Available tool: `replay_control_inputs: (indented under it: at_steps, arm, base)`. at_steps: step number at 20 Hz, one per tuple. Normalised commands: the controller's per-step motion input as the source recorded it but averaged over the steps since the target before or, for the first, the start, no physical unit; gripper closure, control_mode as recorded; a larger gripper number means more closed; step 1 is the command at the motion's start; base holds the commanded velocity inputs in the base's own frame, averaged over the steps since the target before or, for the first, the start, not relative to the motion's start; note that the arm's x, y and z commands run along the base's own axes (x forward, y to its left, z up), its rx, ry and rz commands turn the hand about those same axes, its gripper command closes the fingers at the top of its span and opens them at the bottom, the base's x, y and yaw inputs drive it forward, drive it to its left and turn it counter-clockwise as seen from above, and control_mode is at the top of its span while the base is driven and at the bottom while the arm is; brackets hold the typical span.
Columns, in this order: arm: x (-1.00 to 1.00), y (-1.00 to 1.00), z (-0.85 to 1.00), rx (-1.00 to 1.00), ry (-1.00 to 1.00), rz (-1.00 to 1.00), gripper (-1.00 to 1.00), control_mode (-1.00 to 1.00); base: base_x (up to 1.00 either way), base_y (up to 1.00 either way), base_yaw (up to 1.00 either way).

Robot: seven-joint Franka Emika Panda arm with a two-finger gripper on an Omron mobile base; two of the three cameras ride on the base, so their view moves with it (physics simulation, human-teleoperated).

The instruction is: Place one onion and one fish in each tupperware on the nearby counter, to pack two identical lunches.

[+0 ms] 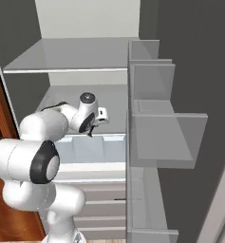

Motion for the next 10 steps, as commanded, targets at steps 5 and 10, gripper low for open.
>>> replay_control_inputs:
  at_steps: [5,10]
  arm:
    - [-1.0,-0.07,0.82,0.0,0.24,0.03,1.0,-1.0]
    - [-1.0,-0.05,0.41,0.0,0.12,0.05,1.0,-1.0]
  base:
    - [0.0,0.0,0.0]
    - [0.0,0.0,0.0]
